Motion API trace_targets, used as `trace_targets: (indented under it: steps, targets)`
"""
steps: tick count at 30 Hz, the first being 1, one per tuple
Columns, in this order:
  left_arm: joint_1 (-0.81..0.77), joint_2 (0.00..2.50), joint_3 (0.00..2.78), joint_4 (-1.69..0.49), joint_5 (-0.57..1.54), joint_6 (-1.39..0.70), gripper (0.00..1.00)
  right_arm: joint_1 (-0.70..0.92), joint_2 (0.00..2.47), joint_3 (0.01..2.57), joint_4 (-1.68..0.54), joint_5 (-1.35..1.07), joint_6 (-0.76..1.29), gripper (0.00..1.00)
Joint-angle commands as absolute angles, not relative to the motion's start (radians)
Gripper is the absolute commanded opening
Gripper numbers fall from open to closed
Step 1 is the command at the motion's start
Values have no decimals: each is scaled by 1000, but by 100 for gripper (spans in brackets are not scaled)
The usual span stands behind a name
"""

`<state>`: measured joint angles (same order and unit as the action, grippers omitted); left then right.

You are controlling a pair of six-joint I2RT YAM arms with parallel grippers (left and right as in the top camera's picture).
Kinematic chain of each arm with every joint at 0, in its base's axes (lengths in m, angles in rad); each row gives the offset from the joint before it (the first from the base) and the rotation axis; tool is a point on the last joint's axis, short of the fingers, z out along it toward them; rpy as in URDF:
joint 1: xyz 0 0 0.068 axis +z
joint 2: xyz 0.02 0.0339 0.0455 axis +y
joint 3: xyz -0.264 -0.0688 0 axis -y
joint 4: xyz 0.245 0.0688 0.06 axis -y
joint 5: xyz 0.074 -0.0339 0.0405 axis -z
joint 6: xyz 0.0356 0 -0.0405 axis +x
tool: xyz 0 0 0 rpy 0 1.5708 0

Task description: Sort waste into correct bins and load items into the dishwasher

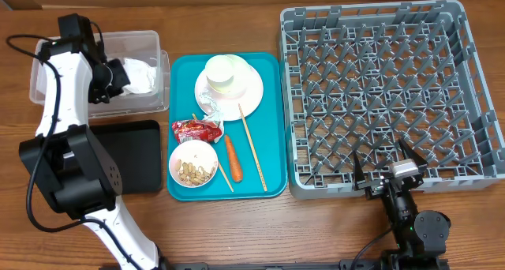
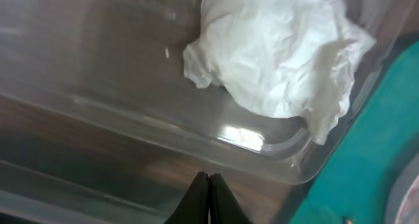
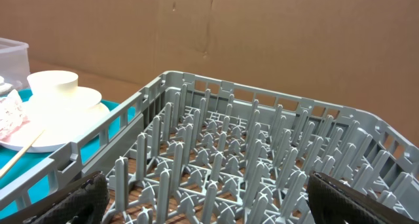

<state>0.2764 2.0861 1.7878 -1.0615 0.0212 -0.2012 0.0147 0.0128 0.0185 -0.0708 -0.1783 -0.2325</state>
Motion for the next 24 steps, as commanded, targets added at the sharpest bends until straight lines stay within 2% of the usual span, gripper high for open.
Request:
trace_targets:
  steps: [1, 24]
  targets:
    - [275, 2106, 1808, -1098, -12, -179, 4, 19, 4, 8, -66, -173, -225, 100]
    - [275, 1993, 1811, -1203, -56, -259, 4, 19, 4, 8, -66, -173, -225, 100]
